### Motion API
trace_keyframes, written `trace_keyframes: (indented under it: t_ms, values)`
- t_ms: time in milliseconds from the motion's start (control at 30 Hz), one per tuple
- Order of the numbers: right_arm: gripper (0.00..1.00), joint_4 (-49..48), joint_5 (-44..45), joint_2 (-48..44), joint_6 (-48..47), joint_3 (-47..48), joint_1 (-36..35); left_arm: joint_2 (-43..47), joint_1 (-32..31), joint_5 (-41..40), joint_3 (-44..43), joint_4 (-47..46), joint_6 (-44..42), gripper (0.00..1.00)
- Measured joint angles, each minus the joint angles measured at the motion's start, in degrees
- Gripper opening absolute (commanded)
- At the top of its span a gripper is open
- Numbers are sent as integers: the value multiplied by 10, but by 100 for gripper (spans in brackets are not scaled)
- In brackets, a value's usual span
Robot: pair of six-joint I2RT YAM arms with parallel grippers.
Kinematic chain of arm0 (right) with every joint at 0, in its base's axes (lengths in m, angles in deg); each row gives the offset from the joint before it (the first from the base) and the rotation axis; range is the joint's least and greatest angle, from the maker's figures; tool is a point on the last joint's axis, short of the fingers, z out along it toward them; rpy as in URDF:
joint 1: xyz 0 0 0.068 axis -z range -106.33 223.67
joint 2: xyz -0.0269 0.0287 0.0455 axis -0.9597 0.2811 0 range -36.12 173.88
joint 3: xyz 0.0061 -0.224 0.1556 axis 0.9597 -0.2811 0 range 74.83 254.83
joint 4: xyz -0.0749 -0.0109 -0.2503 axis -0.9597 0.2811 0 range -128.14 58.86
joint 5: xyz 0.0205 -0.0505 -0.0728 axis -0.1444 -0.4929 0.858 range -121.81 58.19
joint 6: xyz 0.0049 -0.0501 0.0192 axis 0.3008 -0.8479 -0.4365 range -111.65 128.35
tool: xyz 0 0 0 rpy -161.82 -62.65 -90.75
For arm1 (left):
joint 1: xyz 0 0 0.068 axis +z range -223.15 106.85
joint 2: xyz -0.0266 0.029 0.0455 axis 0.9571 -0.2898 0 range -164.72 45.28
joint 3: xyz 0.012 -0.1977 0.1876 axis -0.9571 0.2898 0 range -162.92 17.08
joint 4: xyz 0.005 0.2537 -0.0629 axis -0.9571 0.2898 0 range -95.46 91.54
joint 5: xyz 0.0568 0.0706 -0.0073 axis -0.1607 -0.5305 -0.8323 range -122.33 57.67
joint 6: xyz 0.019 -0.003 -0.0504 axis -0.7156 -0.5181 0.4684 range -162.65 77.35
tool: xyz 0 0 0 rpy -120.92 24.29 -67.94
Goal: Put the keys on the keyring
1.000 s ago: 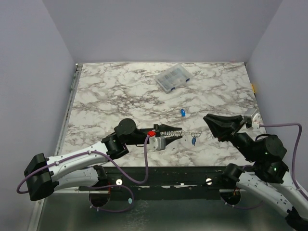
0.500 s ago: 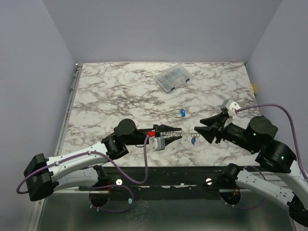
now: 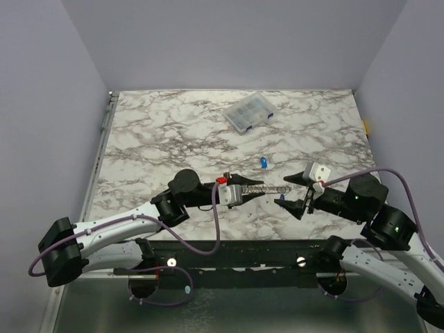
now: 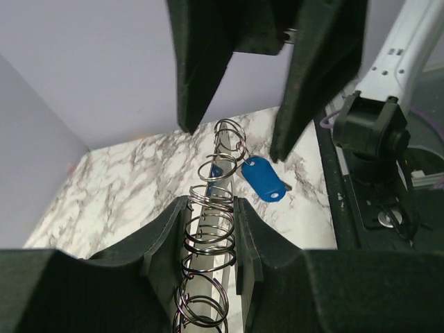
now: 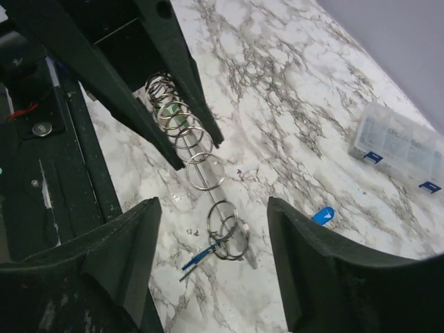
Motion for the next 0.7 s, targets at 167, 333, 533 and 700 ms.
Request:
trace_keyframes:
  t_ms: [167,333,533,700]
  values:
    - [86,-49,12,-14,-64,-53,0,-21,23,-24,-13,-10,66,0]
    - [85,-80,27,-12,-115,-91,0,-27,33,-26,-15,-28,109,0]
    - [82,-142,55,-24,-177,-123,0,-39,35,-25,-15,-40,135,0]
    - [70,-183,69,-26,-227,-123,0,-50,37,-25,-15,-47,153,0]
